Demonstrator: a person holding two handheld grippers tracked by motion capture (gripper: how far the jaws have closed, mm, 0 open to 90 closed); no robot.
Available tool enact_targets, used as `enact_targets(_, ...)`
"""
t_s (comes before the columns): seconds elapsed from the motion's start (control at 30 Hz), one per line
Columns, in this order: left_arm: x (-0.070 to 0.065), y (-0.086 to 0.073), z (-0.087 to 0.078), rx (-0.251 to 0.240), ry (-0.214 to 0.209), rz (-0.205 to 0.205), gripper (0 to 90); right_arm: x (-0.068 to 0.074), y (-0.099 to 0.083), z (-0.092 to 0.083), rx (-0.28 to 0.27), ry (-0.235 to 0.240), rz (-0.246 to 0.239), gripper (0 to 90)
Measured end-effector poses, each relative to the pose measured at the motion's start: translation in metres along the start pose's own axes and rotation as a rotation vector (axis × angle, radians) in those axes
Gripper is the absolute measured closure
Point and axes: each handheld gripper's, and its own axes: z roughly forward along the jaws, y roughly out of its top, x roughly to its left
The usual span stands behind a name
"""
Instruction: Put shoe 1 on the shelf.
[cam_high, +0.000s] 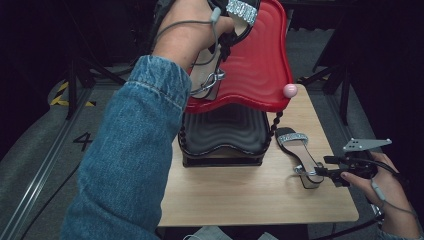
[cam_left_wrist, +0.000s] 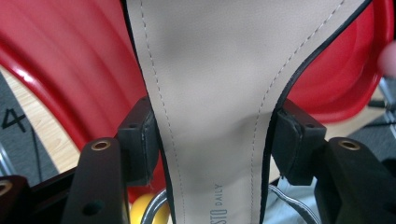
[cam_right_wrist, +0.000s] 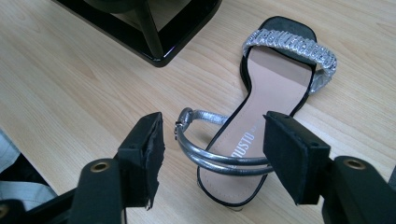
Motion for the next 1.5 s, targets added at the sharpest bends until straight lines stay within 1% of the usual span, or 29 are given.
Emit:
enact_targets(0.03, 0.0, 0.001, 0.002, -0.015, 0.007, -0.012, 41.1, 0.0, 0.0, 0.0, 0.002, -0.001, 0.001, 38.6)
enact_targets(0.1, 0.0, 0.003, 0.006, -0.015, 0.019, -0.031, 41.1, 0.0, -0.001, -0.001, 0.003, -0.001, 0.002, 38.5)
enact_targets(0.37, 0.007, 0.005, 0.018, 0.007, 0.063, -0.089, 41.0, -0.003, -0.004, -0.005, -0.008, -0.008, 0.013, 38.4)
enact_targets(0.43, 0.009, 0.005, 0.021, 0.007, 0.066, -0.103, 40.9, -0.002, -0.003, -0.004, -0.004, -0.007, 0.01, 38.3)
enact_targets(0.53, 0.014, 0.005, 0.025, 0.018, 0.094, -0.117, 40.9, -0.001, -0.003, -0.003, -0.002, -0.004, 0.005, 38.2)
enact_targets(0.6, 0.017, 0.004, 0.029, 0.019, 0.094, -0.137, 40.9, -0.001, -0.003, -0.003, 0.0, -0.003, 0.007, 38.1)
enact_targets(0.7, 0.019, 0.004, 0.031, 0.024, 0.092, -0.143, 40.8, -0.001, -0.003, -0.002, 0.002, -0.002, 0.009, 38.1)
enact_targets(0.8, 0.018, 0.006, 0.035, 0.026, 0.105, -0.157, 40.7, -0.002, -0.003, -0.001, 0.002, 0.002, 0.009, 38.0)
enact_targets(0.9, 0.018, 0.006, 0.038, 0.026, 0.112, -0.151, 40.6, -0.002, -0.003, -0.002, 0.001, 0.003, 0.009, 38.0)
enact_targets(1.07, 0.017, 0.007, 0.039, 0.0, 0.152, -0.192, 40.5, -0.002, -0.003, -0.001, 0.003, 0.004, 0.008, 38.0)
enact_targets(1.2, 0.017, 0.006, 0.039, -0.005, 0.153, -0.205, 40.4, -0.001, -0.003, -0.001, 0.001, 0.005, 0.007, 37.9)
enact_targets(1.3, 0.019, 0.004, 0.038, -0.016, 0.154, -0.22, 40.2, -0.002, -0.003, -0.002, -0.001, 0.002, 0.008, 37.9)
enact_targets(1.37, 0.021, 0.003, 0.037, -0.022, 0.165, -0.222, 39.4, -0.002, -0.003, -0.002, 0.0, 0.002, 0.006, 37.9)
enact_targets(1.43, 0.021, 0.002, 0.037, -0.018, 0.179, -0.217, 37.9, -0.002, -0.003, -0.001, 0.001, 0.003, 0.008, 37.8)
enact_targets(1.5, 0.02, 0.0, 0.036, -0.018, 0.182, -0.208, 37.0, -0.002, -0.003, -0.001, 0.002, 0.002, 0.005, 37.7)
